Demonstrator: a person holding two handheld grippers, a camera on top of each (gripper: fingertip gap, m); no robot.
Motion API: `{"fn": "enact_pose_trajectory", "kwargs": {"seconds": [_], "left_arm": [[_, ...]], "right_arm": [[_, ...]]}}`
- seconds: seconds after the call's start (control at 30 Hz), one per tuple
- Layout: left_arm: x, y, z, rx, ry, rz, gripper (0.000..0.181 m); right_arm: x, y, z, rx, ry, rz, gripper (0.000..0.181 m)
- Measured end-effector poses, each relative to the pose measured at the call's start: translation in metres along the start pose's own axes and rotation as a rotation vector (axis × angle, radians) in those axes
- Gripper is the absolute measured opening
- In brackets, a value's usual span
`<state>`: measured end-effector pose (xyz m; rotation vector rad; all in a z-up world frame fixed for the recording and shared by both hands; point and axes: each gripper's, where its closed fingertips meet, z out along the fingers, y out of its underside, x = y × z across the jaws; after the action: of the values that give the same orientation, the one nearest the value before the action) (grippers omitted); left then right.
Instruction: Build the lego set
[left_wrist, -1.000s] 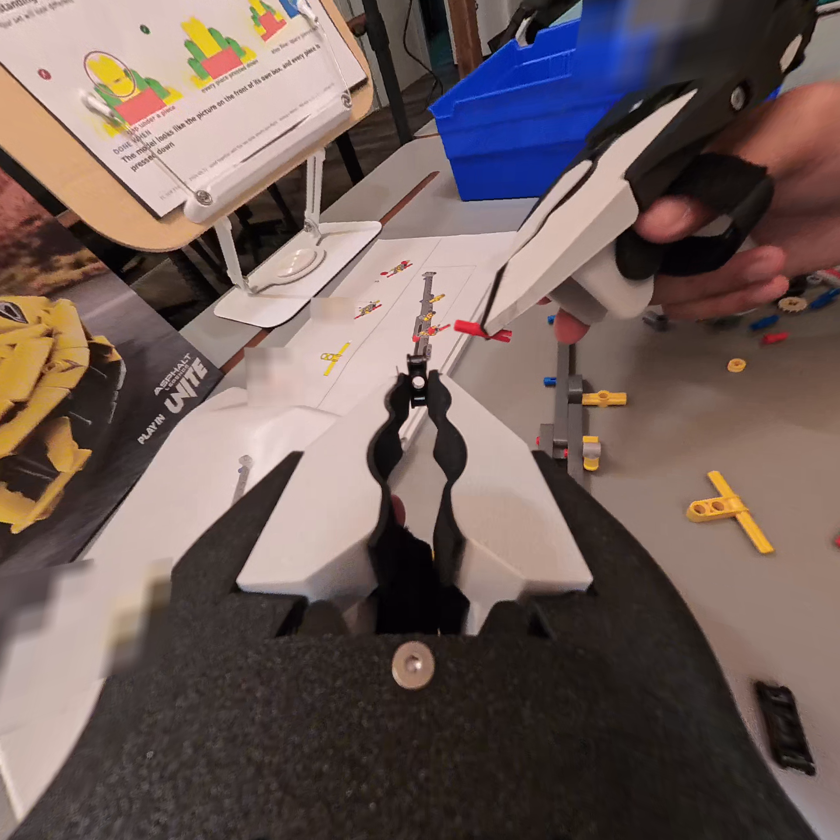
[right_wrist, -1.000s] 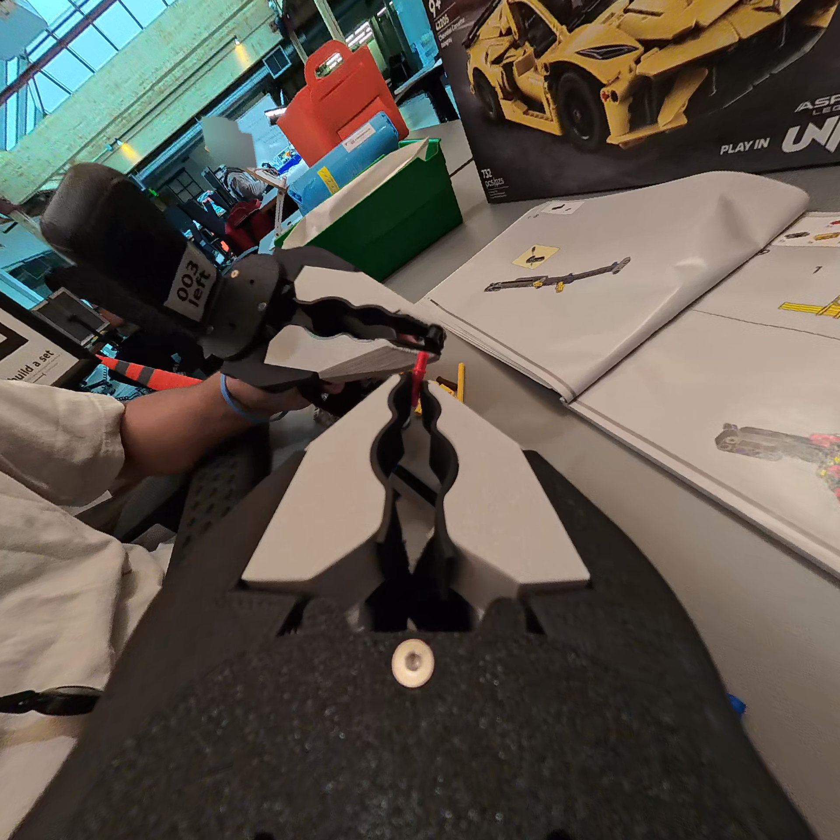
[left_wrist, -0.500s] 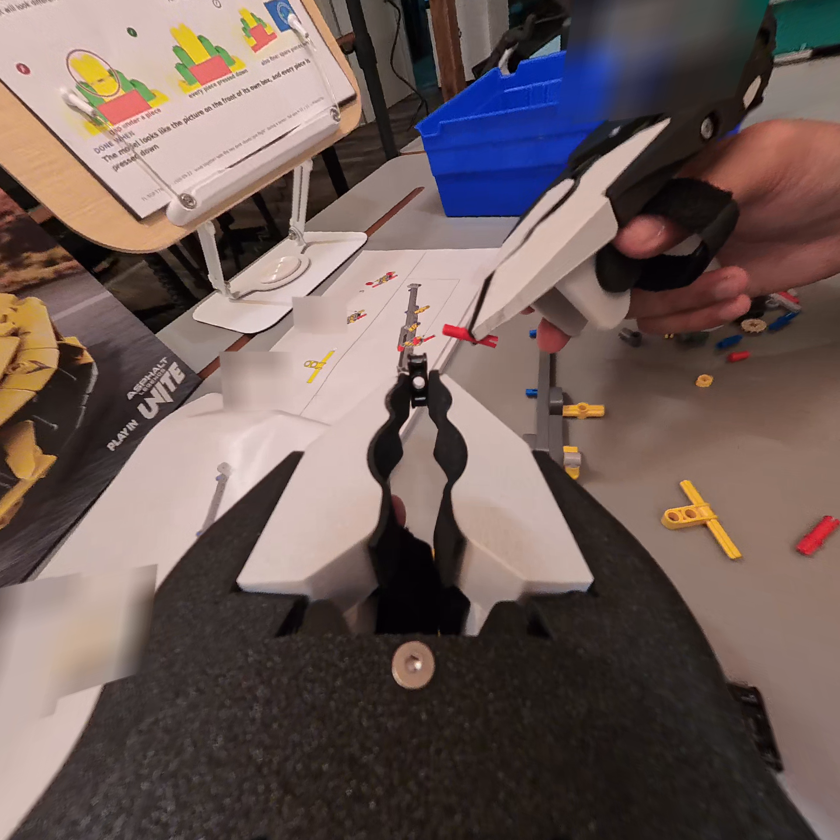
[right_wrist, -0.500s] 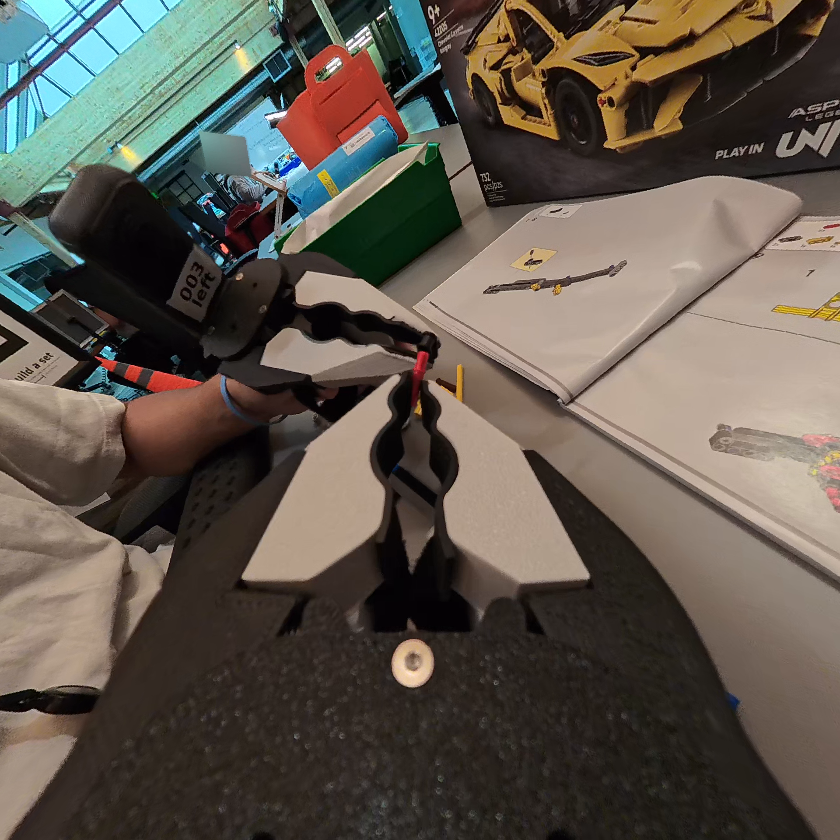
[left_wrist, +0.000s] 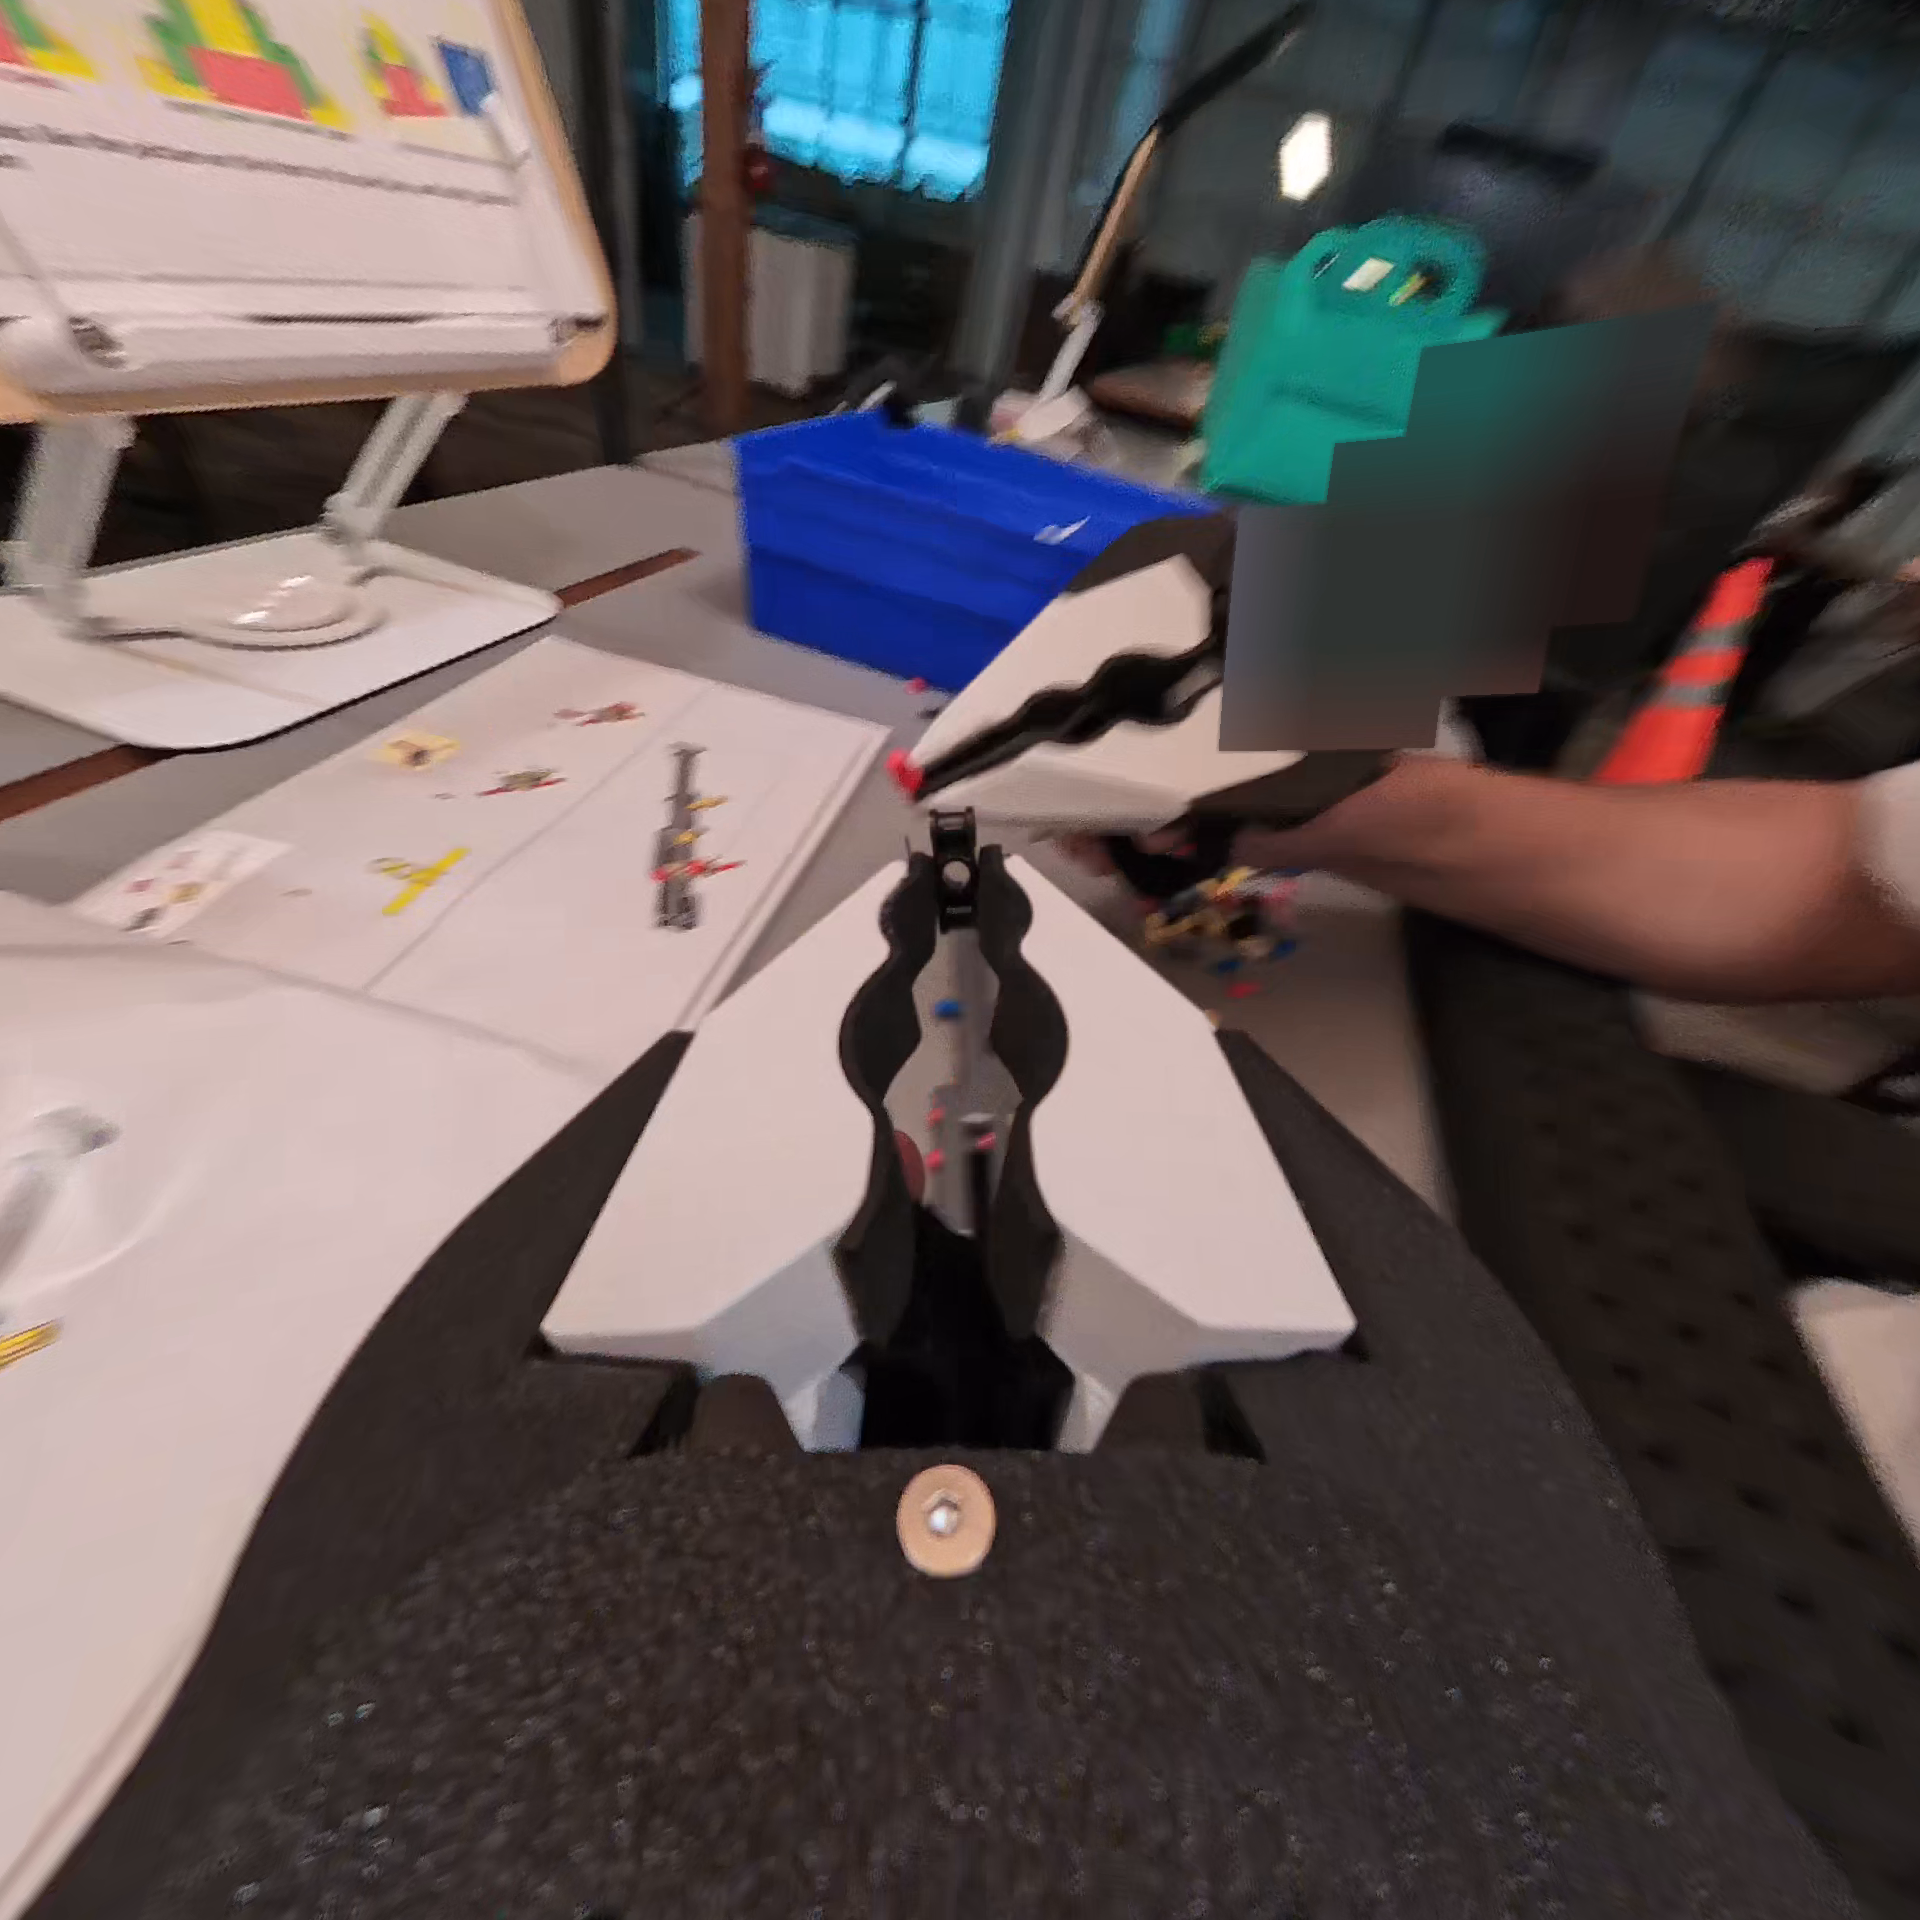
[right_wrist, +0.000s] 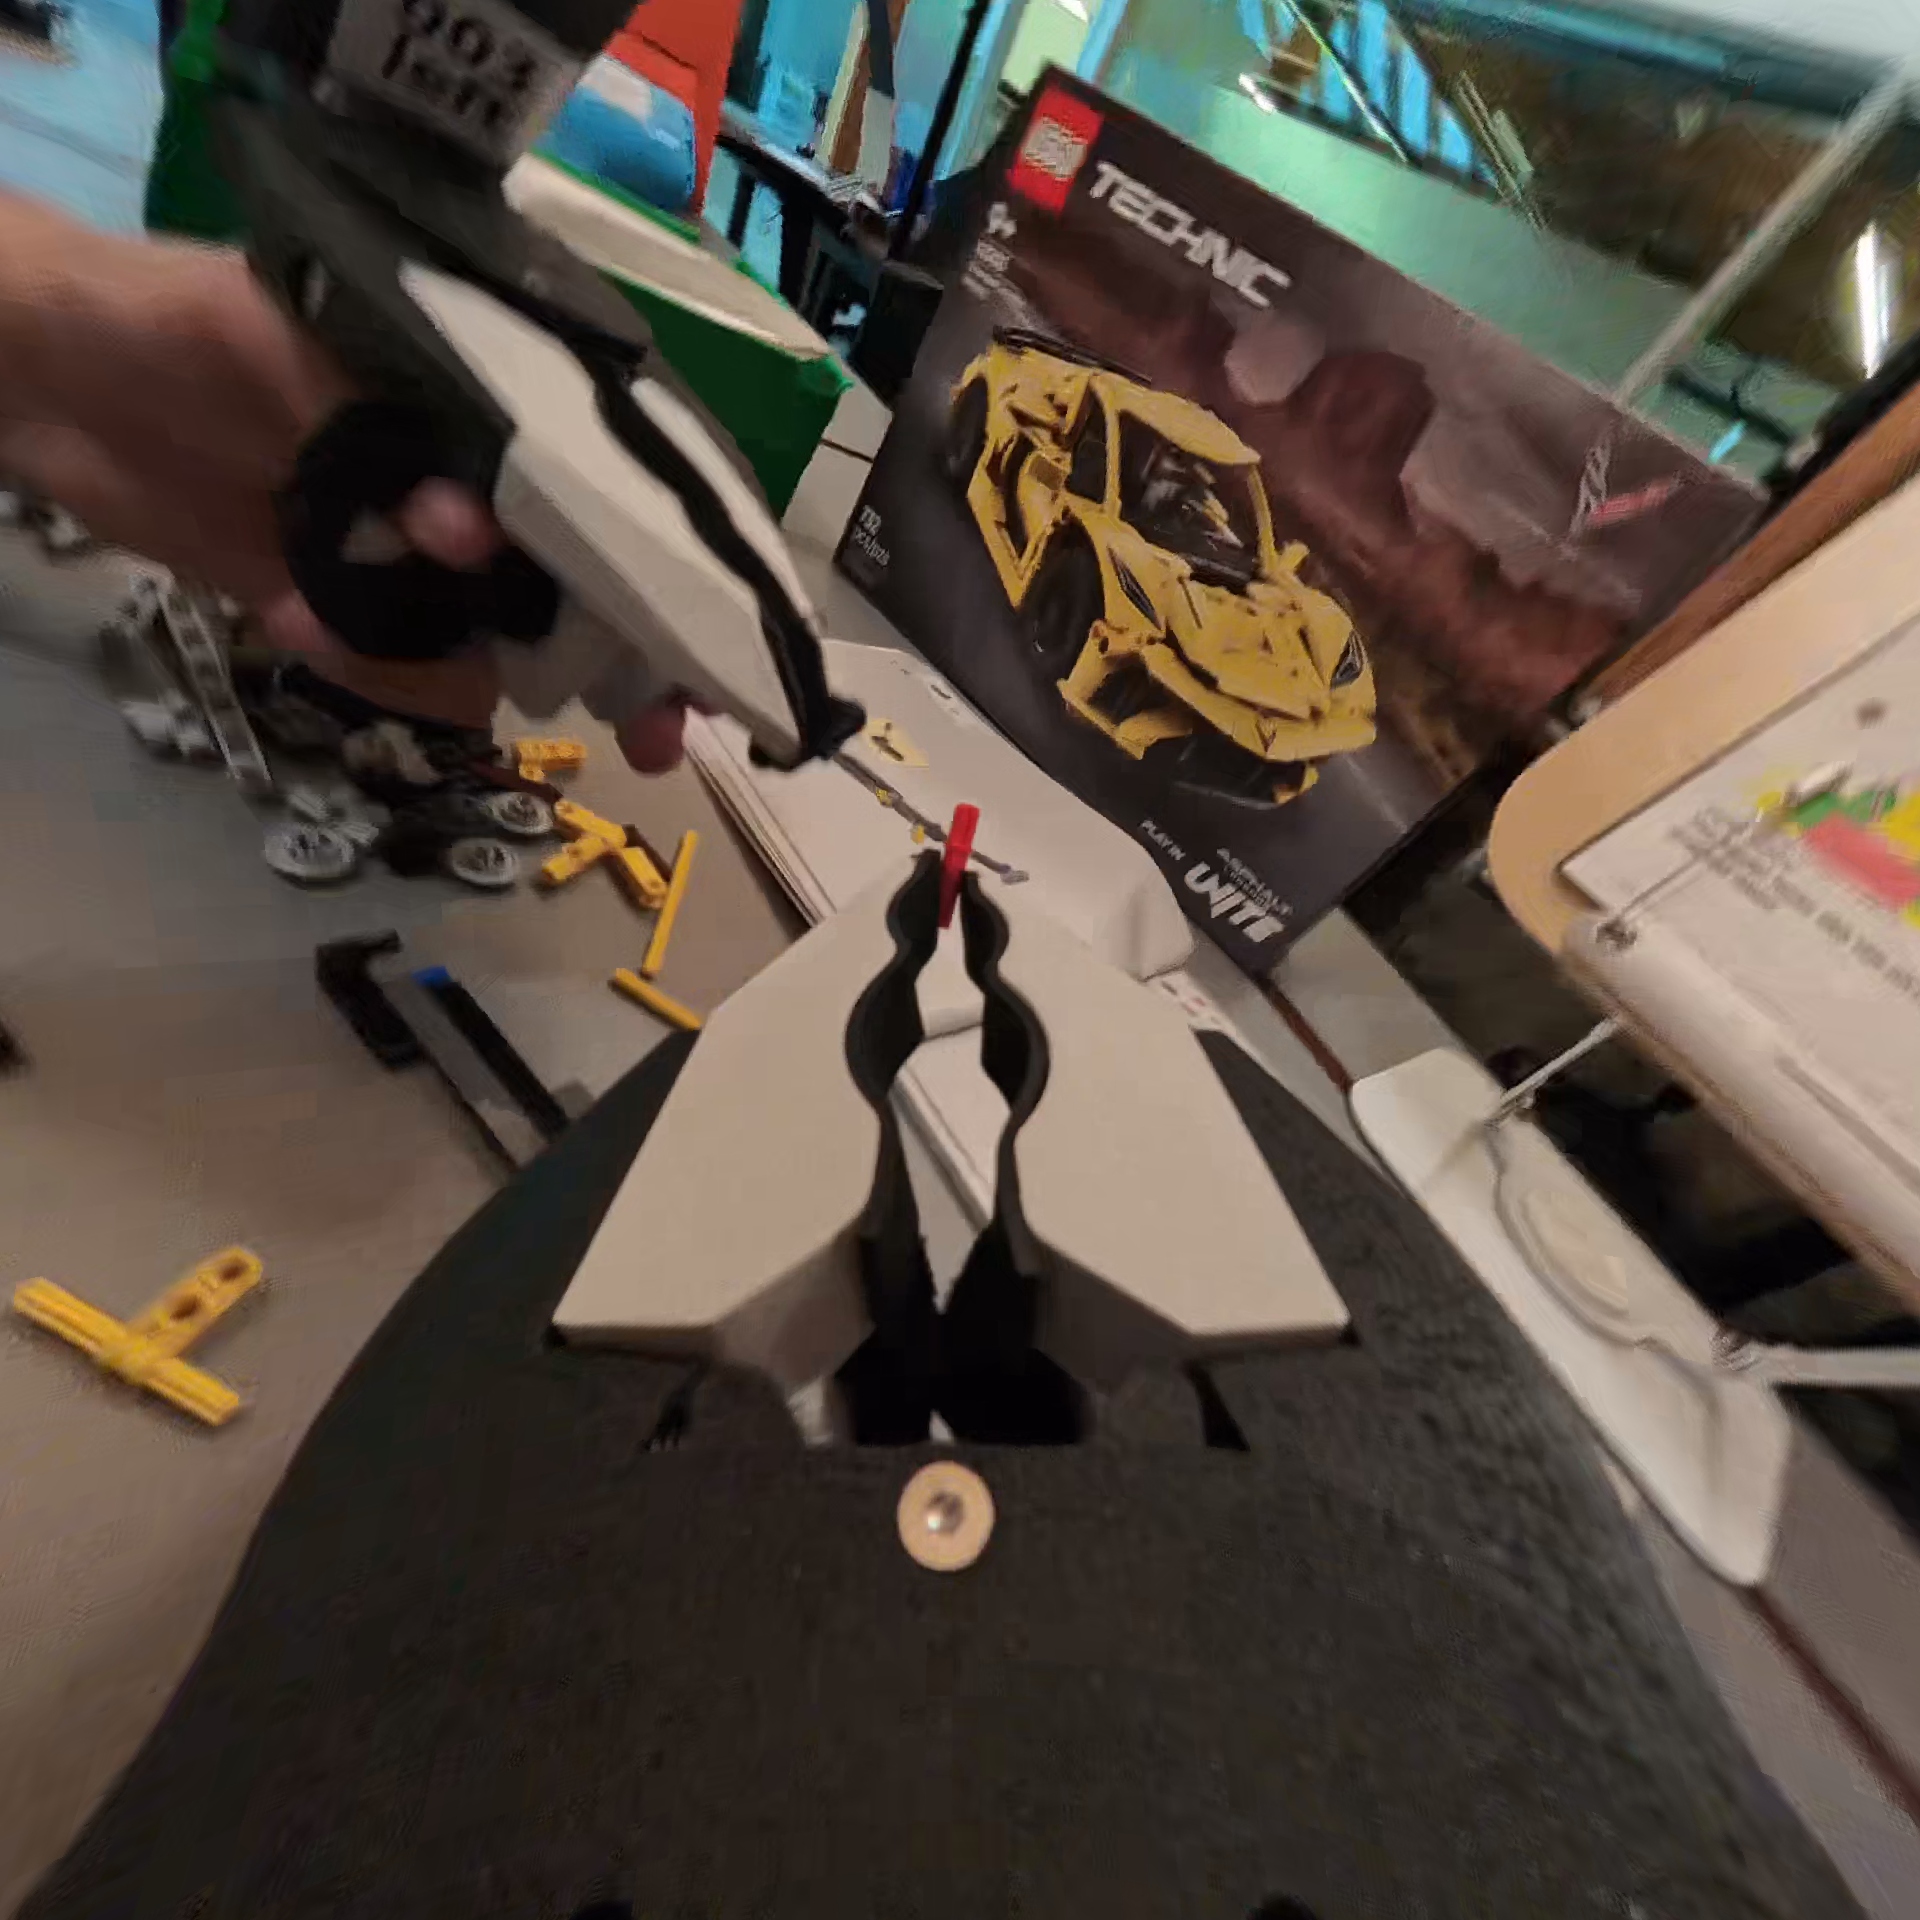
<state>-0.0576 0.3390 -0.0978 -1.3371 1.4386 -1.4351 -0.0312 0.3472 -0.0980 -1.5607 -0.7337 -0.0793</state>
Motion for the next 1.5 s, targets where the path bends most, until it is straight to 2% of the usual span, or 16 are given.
{"fn": "enact_pose_trajectory", "kwargs": {"seconds": [0.07,0.13,0.23,0.3,0.37,0.43,0.5,0.73,1.0,1.27,1.5], "left_arm": [[0.019,-0.015,-0.008,0.085,0.168,-0.106,0.006],[0.037,-0.032,-0.021,0.181,0.335,-0.187,0.005],[0.064,-0.04,-0.041,0.196,0.5,-0.096,0.005],[0.079,-0.035,-0.052,0.154,0.594,-0.055,0.006],[0.094,-0.038,-0.07,0.173,0.744,-0.099,0.005],[0.101,-0.044,-0.086,0.217,0.872,-0.15,0.005],[0.105,-0.045,-0.095,0.233,0.949,-0.182,0.005],[0.119,-0.032,-0.092,0.161,1.046,-0.208,0.005],[0.123,-0.03,-0.088,0.144,1.101,-0.268,0.006],[0.121,-0.031,-0.087,0.156,1.089,-0.273,0.006],[0.123,-0.026,-0.088,0.124,1.093,-0.257,0.005]], "right_arm": [[-0.005,-0.007,-0.001,0.057,-0.058,-0.081,0.003],[-0.01,-0.037,-0.008,0.215,-0.089,-0.166,0.003],[-0.016,-0.071,-0.017,0.318,-0.06,-0.396,0.003],[-0.032,-0.081,-0.02,0.335,-0.082,-0.533,0.002],[-0.053,-0.086,-0.024,0.36,-0.084,-0.681,0.002],[-0.068,-0.089,-0.025,0.366,-0.02,-0.843,0.002],[-0.073,-0.094,-0.024,0.365,0.049,-0.911,0.002],[-0.09,-0.118,-0.031,0.465,0.096,-0.94,0.002],[-0.09,-0.122,-0.037,0.485,0.092,-0.931,0.002],[-0.093,-0.119,-0.036,0.471,0.063,-0.904,0.002],[-0.099,-0.116,-0.039,0.476,-0.022,-0.834,0.002]]}}
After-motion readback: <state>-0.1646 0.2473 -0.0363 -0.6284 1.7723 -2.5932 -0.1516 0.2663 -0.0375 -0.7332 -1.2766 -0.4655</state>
